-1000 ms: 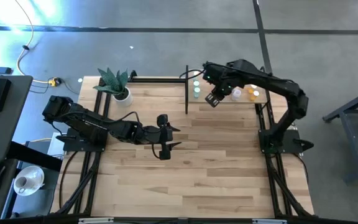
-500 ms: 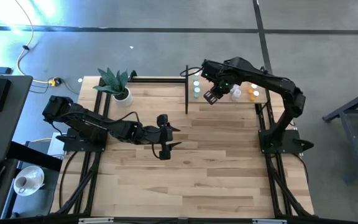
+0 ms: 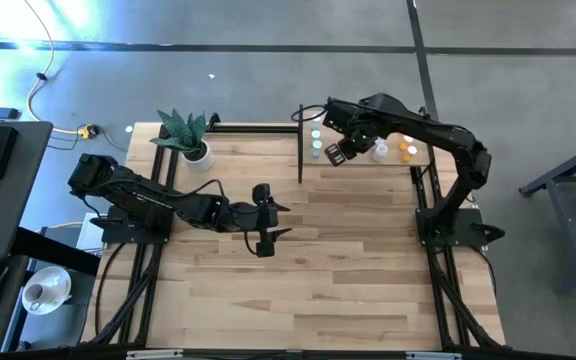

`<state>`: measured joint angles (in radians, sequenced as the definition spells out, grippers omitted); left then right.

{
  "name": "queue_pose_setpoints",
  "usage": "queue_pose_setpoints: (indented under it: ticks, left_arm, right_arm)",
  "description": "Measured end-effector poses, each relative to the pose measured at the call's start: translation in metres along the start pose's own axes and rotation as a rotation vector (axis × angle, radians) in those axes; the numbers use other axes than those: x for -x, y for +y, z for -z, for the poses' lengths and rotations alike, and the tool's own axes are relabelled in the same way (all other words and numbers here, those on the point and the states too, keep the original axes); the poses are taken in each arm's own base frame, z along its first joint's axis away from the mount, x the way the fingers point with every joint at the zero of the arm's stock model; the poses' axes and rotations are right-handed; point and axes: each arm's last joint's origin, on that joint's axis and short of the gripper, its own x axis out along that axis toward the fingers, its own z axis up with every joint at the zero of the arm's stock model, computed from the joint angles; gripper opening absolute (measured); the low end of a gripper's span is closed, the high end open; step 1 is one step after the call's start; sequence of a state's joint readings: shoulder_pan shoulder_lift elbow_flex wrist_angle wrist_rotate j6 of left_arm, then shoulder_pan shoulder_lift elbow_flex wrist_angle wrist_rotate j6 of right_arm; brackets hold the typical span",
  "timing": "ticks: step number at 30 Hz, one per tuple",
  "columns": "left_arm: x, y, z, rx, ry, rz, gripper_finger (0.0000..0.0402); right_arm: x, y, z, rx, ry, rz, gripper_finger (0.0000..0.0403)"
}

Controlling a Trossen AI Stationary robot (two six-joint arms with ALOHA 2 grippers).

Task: Pick and place medicine bottles onto shelf by color
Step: Put the pink pill bottle on the shelf aligned with the pink pill bottle

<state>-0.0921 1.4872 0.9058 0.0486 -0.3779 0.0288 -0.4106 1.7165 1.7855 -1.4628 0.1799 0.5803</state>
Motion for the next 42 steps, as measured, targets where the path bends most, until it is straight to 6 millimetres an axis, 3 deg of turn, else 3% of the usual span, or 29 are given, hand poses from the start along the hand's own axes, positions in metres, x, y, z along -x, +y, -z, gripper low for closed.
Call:
queue_pose_setpoints:
  ticks: [8,18,29,42]
  left_arm:
    - [0.0,0.0,0.0,0.0,0.001,0.001,0.0236]
    - [0.0,0.0,0.001,-0.003,0.008,0.001,0.0236]
    - [0.0,0.0,0.001,-0.004,0.007,0.001,0.0236]
    - [0.0,0.0,0.001,-0.004,0.007,0.001,0.0236]
  right_arm:
    - [-0.015,0.008,-0.004,0.03,0.029,0.042,0.0092]
    - [-0.016,0.006,-0.005,0.029,0.041,0.048,0.0092]
    - [-0.017,0.007,-0.005,0.052,0.046,0.049,0.015]
    - [-0.017,0.005,-0.006,0.078,0.027,0.08,0.0157]
